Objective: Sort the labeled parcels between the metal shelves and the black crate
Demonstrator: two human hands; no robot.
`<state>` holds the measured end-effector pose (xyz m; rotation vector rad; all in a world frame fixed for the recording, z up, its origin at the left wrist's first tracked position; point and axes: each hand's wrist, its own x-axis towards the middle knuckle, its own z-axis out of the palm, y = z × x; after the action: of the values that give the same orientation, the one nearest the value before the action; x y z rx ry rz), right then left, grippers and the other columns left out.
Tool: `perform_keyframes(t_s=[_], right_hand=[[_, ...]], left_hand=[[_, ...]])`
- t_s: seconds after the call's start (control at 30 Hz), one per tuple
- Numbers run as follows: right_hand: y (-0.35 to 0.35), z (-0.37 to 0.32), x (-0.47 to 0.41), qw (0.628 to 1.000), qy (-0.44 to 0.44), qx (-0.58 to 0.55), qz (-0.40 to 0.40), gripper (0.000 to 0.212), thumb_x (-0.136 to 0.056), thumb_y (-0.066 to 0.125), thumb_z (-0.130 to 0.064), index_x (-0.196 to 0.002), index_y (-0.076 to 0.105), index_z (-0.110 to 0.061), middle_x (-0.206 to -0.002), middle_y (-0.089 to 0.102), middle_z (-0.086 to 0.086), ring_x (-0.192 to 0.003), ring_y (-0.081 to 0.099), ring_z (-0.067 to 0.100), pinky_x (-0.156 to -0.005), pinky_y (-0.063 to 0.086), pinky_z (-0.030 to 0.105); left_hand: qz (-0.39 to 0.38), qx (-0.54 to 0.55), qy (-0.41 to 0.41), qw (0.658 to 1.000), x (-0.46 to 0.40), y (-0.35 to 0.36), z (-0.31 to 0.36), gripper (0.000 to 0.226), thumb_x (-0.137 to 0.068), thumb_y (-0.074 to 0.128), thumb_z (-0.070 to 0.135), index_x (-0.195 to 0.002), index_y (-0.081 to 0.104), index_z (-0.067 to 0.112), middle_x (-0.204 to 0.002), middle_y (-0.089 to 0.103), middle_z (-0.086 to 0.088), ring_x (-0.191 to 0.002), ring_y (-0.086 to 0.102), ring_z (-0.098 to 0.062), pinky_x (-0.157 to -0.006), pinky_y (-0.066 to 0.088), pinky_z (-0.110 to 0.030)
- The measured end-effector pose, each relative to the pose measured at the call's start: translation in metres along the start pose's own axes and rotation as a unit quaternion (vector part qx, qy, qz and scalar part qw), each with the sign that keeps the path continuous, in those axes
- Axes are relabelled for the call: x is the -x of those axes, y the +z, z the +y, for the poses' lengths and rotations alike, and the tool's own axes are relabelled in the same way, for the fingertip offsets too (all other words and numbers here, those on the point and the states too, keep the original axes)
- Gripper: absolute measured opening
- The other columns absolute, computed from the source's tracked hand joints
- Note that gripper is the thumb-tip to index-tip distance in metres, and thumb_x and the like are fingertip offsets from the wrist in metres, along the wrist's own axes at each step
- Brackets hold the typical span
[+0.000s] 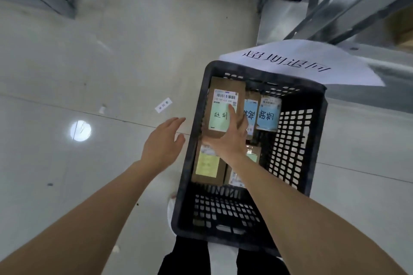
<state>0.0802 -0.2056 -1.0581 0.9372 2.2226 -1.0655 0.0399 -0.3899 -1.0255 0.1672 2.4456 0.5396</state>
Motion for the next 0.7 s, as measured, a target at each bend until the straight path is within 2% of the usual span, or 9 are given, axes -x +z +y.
perform_keyframes(t_s=[0.13, 0.23, 0.33, 0.47, 0.6, 0.7], right_hand=[[0.02, 0.011, -0.014, 0.999, -0.009, -0.031, -0.006, 0.12, -0.076, 0.086, -0.051, -0.152, -0.006, -0.064, -0.168, -0.022, -0.005, -0.158, -0.002, 0.031, -0.118, 0.031, 0.059], [0.018, 0.019, -0.018, 0.999, -0.018, -0.011, -0.024, 0.11, -0.085, 0.077, -0.046, -0.15, -0.01, -0.066, -0.169, -0.02, -0.005, -0.158, 0.007, 0.034, -0.111, 0.043, 0.055], [0.005, 0.019, -0.02, 0.997, -0.023, 0.042, -0.059, 0.105, -0.088, 0.07, -0.045, -0.15, -0.013, -0.064, -0.17, -0.017, -0.002, -0.157, 0.011, 0.035, -0.114, 0.04, 0.056], [-0.023, 0.01, -0.017, 0.988, -0.028, 0.108, -0.104, 0.09, -0.094, 0.058, -0.055, -0.156, -0.008, -0.057, -0.171, -0.014, 0.001, -0.158, 0.007, 0.03, -0.12, 0.03, 0.057], [-0.061, 0.003, 0.009, 0.971, -0.08, 0.203, -0.099, 0.084, -0.094, 0.05, -0.068, -0.158, -0.003, -0.054, -0.172, -0.003, -0.003, -0.157, 0.014, 0.028, -0.116, 0.04, 0.052], [-0.101, 0.002, 0.041, 0.959, -0.106, 0.242, -0.103, 0.084, -0.092, 0.045, -0.074, -0.158, -0.004, -0.053, -0.172, 0.001, -0.003, -0.157, 0.013, 0.026, -0.118, 0.038, 0.051]], left_hand=[[0.001, 0.0, 0.015, 1.0, -0.005, 0.005, -0.01, 0.048, -0.102, 0.045, 0.026, -0.15, 0.039, 0.027, -0.154, 0.041, 0.005, -0.139, 0.04, -0.016, -0.11, 0.037, -0.036], [0.003, -0.001, 0.01, 1.0, -0.007, 0.008, -0.013, 0.048, -0.102, 0.045, 0.03, -0.15, 0.039, 0.028, -0.153, 0.041, 0.006, -0.138, 0.04, -0.015, -0.108, 0.038, -0.036], [0.002, -0.009, -0.002, 1.0, -0.003, 0.009, -0.007, 0.048, -0.103, 0.046, 0.034, -0.15, 0.038, 0.028, -0.155, 0.04, 0.006, -0.14, 0.039, -0.016, -0.11, 0.038, -0.038], [-0.004, -0.016, -0.003, 1.0, 0.006, -0.001, 0.009, 0.049, -0.103, 0.046, 0.036, -0.15, 0.038, 0.027, -0.155, 0.039, 0.004, -0.141, 0.038, -0.017, -0.111, 0.038, -0.039], [0.001, -0.019, 0.005, 1.0, 0.019, -0.025, 0.036, 0.05, -0.101, 0.048, 0.037, -0.15, 0.04, 0.026, -0.155, 0.039, 0.004, -0.142, 0.036, -0.017, -0.111, 0.036, -0.04], [0.007, -0.034, 0.012, 0.999, 0.037, -0.052, 0.066, 0.051, -0.101, 0.049, 0.039, -0.15, 0.04, 0.027, -0.155, 0.039, 0.005, -0.142, 0.037, -0.017, -0.112, 0.036, -0.04]])
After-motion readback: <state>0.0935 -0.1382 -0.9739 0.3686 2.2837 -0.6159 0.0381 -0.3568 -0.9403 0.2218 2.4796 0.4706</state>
